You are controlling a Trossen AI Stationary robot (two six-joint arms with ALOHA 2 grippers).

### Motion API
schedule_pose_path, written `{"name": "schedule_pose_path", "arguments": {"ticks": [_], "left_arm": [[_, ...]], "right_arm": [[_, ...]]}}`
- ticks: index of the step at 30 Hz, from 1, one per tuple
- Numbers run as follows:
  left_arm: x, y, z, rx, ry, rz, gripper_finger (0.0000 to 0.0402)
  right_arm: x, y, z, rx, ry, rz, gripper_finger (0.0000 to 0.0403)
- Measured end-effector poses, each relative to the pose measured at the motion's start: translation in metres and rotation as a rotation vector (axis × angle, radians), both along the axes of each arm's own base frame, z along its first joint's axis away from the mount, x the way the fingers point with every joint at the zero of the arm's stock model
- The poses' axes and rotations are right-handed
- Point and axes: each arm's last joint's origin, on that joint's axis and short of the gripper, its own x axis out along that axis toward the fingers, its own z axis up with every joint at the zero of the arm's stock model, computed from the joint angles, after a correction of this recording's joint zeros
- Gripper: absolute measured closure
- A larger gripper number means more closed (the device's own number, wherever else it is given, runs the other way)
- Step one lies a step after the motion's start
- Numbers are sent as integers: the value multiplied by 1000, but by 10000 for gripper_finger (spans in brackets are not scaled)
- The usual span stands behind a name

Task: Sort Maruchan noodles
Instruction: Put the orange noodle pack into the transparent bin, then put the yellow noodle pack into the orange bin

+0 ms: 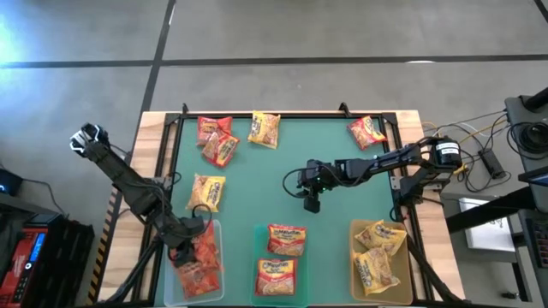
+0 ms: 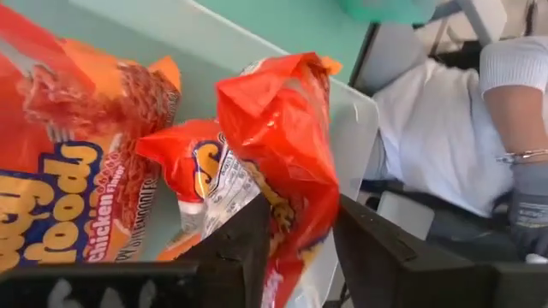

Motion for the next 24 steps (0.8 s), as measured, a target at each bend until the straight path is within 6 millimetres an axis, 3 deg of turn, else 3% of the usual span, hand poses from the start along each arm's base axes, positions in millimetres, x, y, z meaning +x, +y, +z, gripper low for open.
{"name": "schedule_pose_path", "arguments": {"ticks": [6,12,21,24], "left_arm": [[-7,3,-4,14,109,-25,282],[-15,14,-12,171,181,23,281],[-15,25,-9,361,73,105,280],[-17,36,-6,537,30,234,280]], "right_arm": [[0,0,0,0,0,0,280],[0,0,0,-1,0,1,280],[0,0,0,-1,0,1,280],[0,0,0,-1,0,1,280]]}}
